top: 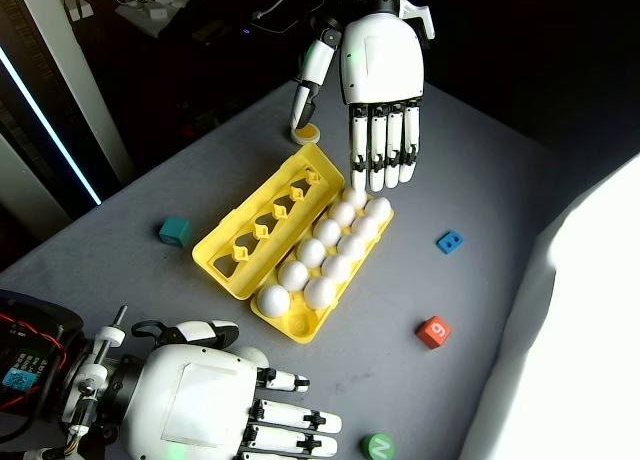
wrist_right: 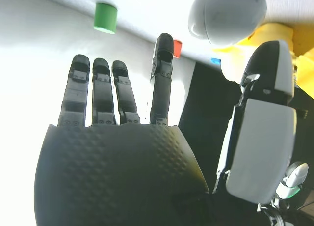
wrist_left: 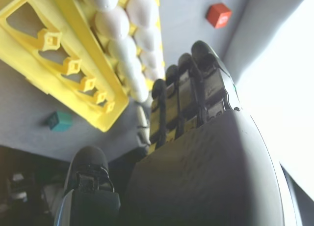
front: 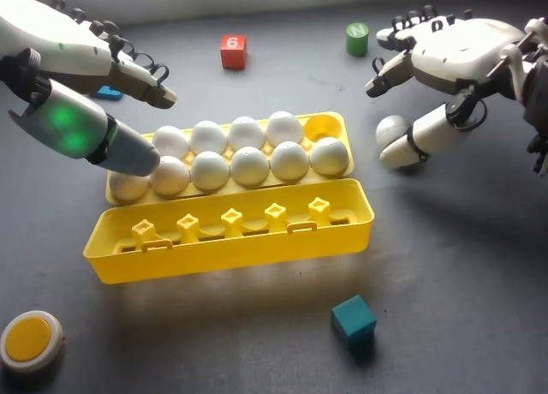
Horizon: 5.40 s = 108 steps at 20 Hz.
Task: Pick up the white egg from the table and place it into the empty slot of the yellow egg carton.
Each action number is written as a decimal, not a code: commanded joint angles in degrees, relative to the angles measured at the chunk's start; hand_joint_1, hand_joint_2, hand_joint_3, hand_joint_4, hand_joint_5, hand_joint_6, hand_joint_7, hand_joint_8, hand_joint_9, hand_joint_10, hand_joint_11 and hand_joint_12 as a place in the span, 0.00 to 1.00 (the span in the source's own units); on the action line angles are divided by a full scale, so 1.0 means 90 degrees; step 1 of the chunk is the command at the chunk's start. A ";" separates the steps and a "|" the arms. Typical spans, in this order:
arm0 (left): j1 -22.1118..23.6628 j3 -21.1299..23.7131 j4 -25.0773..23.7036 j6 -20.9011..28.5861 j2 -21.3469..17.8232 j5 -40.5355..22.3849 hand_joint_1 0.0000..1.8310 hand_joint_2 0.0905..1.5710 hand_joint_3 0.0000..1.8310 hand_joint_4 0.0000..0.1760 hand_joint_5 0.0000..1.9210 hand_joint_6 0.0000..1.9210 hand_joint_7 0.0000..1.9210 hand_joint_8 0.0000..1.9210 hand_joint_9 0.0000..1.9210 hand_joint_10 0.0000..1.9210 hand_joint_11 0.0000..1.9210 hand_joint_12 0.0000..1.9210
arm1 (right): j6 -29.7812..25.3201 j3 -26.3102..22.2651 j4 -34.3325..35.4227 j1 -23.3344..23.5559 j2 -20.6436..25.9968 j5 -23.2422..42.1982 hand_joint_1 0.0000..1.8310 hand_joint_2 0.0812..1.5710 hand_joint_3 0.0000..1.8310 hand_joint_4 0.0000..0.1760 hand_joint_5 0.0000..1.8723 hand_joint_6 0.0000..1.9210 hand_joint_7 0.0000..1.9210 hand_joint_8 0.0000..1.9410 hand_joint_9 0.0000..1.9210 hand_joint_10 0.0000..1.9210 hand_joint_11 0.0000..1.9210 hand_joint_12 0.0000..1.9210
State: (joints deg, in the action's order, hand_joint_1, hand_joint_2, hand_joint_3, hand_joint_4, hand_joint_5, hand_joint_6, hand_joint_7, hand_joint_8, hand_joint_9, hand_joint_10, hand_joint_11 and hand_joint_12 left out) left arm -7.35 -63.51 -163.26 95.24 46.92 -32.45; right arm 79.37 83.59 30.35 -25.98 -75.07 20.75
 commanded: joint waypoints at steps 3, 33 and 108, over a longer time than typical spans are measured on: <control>0.0083 0.0009 0.0033 -0.0001 0.0005 0.0508 0.00 0.75 0.00 0.00 0.09 0.00 0.09 0.00 0.09 0.00 0.00 0.23 | -0.0040 0.0057 -0.0070 0.0001 -0.0028 0.0726 0.36 0.47 0.00 0.78 0.32 0.01 0.00 0.00 0.00 0.00 0.00 0.00; 0.0018 0.0032 0.0032 -0.0001 0.0021 0.0507 0.00 0.76 0.00 0.00 0.08 0.00 0.09 0.00 0.09 0.00 0.00 0.25 | -0.0050 0.0172 -0.0072 -0.0005 -0.0074 0.0715 0.60 0.63 0.00 0.64 0.63 0.35 0.06 0.00 0.00 0.00 0.00 0.00; 0.0046 0.0014 0.0033 -0.0001 0.0072 0.0490 0.00 0.76 0.00 0.00 0.09 0.00 0.10 0.01 0.09 0.01 0.00 0.19 | -0.1189 0.0774 -0.0023 0.1402 -0.0731 -0.1813 0.34 0.60 0.00 0.58 0.37 0.00 0.01 0.00 0.00 0.00 0.00 0.00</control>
State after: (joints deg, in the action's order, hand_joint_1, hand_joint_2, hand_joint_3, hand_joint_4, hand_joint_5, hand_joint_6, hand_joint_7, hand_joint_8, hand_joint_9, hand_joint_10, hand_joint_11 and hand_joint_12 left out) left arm -7.49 -63.40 -163.26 95.24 47.42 -32.45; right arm 68.79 90.28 29.98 -13.93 -81.91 -0.71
